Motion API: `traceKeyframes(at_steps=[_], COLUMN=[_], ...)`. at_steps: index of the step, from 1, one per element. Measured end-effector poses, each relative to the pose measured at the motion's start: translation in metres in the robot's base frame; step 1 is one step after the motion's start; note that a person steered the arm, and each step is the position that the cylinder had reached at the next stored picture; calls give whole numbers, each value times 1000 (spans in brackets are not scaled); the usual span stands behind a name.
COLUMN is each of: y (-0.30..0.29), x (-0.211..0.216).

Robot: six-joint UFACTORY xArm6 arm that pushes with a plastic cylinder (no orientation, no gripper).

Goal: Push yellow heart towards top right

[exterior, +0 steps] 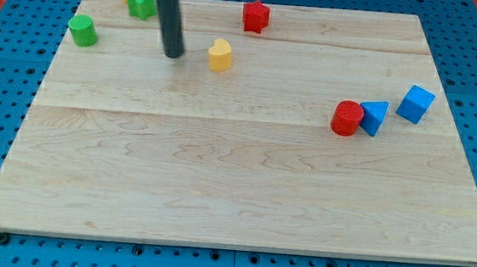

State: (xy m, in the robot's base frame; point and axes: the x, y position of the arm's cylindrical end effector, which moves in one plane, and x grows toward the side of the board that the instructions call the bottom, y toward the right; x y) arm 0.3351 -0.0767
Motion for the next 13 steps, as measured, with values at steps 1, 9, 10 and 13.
traceKeyframes(at_steps=[1,9,10,13], y=[105,127,157,87], x=[-7,-37,-44,-49])
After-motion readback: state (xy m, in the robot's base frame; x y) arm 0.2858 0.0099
